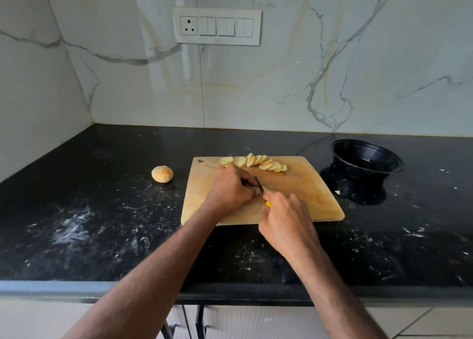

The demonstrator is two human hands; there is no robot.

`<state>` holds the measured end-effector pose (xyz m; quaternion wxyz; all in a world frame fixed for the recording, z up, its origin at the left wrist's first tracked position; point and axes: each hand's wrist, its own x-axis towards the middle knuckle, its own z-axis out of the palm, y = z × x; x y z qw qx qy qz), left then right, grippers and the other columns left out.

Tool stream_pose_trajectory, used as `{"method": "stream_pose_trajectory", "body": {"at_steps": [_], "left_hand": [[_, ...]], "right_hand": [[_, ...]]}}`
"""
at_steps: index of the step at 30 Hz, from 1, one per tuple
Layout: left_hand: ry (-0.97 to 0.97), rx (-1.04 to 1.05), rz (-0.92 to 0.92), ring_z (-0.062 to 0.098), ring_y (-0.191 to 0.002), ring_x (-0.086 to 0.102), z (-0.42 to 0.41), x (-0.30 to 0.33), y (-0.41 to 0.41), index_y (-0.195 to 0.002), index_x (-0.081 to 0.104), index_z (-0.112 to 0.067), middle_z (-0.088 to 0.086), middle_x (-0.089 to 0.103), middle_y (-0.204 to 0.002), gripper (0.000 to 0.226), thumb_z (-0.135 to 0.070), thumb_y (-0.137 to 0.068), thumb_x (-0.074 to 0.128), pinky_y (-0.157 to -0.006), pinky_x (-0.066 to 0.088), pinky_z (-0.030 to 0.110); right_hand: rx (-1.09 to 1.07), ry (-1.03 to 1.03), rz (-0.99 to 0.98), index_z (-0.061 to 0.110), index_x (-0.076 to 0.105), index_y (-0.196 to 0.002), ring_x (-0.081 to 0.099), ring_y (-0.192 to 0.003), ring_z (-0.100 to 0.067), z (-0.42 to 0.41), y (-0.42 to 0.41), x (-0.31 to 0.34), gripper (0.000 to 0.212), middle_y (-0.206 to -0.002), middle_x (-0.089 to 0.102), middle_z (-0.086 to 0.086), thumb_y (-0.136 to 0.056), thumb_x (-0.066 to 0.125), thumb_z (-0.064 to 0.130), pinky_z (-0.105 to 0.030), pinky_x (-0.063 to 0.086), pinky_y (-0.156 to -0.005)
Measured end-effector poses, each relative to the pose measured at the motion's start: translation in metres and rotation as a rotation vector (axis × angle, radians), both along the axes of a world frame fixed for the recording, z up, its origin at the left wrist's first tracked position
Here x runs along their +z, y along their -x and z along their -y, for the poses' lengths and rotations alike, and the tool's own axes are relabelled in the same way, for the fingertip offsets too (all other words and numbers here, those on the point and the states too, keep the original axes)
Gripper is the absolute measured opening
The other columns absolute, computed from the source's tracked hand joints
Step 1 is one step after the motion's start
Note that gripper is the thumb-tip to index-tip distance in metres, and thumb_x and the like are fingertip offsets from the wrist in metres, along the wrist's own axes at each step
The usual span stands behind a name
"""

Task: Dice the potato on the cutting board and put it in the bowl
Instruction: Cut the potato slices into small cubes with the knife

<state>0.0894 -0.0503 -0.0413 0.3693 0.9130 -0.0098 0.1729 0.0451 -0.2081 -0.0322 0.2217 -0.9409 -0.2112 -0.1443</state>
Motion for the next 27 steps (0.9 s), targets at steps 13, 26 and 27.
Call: {"method": "stream_pose_trajectory", "body": {"at_steps": [13,26,27], "left_hand": [[-0.013,0.029,-0.008,0.0,-0.075,0.065,0.001,-0.001,0.002,-0.089,0.082,-0.023,-0.017,0.071,-0.08,0.011,-0.019,-0.079,0.084,-0.07,0.054,0.02],[-0.225,0.211,0.006,0.014,-0.076,0.065,0.022,0.005,0.011,-0.081,0.077,-0.021,-0.009,0.071,-0.074,0.046,-0.066,-0.072,0.075,-0.081,0.056,0.036],[-0.263,0.239,0.002,0.016,-0.077,0.065,0.025,0.005,0.01,-0.08,0.077,-0.021,-0.007,0.071,-0.075,0.047,-0.068,-0.073,0.073,-0.083,0.056,0.036]], "right_hand": [[0.062,-0.218,-0.113,0.027,0.075,-0.116,0.05,-0.046,-0.006,0.066,0.016,0.002,0.026,-0.054,0.058,0.013,-0.091,0.07,0.022,-0.023,0.04,-0.039],[-0.08,-0.346,0.095,0.02,0.071,-0.123,0.065,-0.07,-0.014,0.033,-0.019,-0.013,0.031,-0.081,0.074,0.005,-0.093,0.066,0.019,-0.024,0.053,-0.065],[-0.093,-0.351,0.108,0.02,0.071,-0.123,0.068,-0.074,-0.018,0.034,-0.02,-0.015,0.031,-0.086,0.076,0.001,-0.093,0.066,0.019,-0.027,0.054,-0.068]]}}
